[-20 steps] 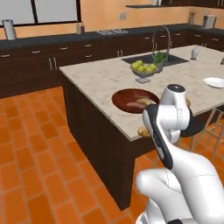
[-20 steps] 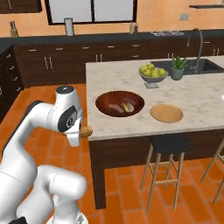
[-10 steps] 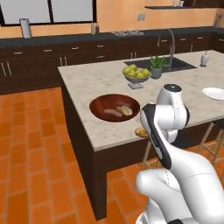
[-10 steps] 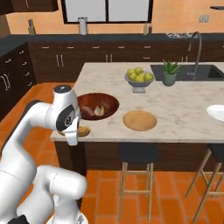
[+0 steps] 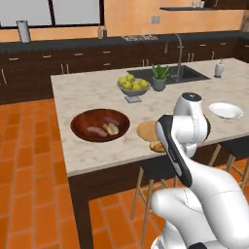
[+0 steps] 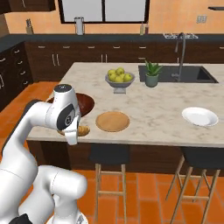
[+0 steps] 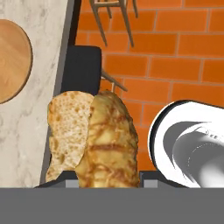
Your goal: Place one bun and one sausage from the bowl on each plate.
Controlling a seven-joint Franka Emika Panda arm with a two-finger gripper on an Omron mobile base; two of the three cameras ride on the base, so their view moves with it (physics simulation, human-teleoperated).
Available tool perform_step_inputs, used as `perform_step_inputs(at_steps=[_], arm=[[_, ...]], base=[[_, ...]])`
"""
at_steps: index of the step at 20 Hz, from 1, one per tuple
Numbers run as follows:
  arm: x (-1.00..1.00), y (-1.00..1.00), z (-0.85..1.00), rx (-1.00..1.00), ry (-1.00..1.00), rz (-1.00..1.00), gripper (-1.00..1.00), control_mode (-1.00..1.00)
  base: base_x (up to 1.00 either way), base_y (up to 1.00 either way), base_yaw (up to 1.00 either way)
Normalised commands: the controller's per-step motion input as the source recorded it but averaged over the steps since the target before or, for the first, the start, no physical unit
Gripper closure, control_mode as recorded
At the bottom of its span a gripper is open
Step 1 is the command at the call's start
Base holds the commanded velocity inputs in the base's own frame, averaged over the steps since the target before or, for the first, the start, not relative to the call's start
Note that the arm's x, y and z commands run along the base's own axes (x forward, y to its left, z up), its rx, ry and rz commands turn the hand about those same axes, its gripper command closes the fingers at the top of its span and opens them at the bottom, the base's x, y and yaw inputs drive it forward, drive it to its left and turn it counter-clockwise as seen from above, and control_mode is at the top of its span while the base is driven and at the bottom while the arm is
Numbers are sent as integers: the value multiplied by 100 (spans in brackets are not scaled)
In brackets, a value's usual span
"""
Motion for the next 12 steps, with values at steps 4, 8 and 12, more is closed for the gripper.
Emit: perform_step_inputs(at_steps=[4, 8, 12], arm=[[0, 0, 0, 0, 0, 0, 100, 100], [0, 0, 0, 0, 0, 0, 100, 100], [0, 0, 0, 0, 0, 0, 100, 100]], base=[[32, -7, 35], [47, -48, 33], [42, -55, 0]])
